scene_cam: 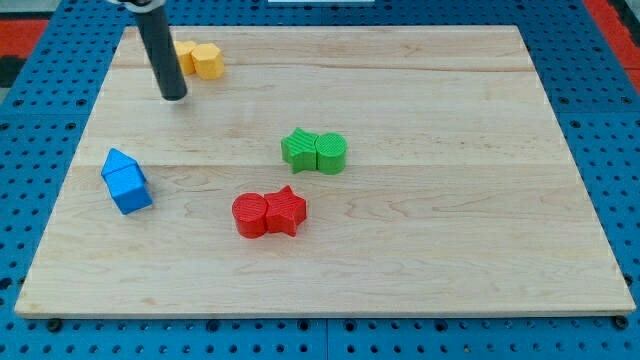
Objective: Move yellow heart towards center
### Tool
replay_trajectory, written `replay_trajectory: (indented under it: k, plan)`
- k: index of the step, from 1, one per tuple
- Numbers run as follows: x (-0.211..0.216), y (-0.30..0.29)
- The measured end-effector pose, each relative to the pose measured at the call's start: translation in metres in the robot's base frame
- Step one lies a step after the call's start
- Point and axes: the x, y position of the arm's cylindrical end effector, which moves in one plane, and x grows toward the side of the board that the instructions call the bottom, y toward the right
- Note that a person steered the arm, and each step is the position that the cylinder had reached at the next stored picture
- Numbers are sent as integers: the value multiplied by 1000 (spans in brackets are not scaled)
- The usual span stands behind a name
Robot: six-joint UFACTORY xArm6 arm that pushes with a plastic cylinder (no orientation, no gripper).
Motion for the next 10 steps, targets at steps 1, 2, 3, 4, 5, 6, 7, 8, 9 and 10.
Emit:
replay_trajectory:
  k: [1, 2, 3, 4, 5, 6, 7, 8, 9, 10]
  plan:
    - [-12, -17]
    - [-42, -17]
    - [-81, 11]
    - [-88, 61]
    - [-92, 95]
    - [-112, 80]
    - [-132, 74]
    - [-130, 160]
    - [-88, 208]
    - [-37, 213]
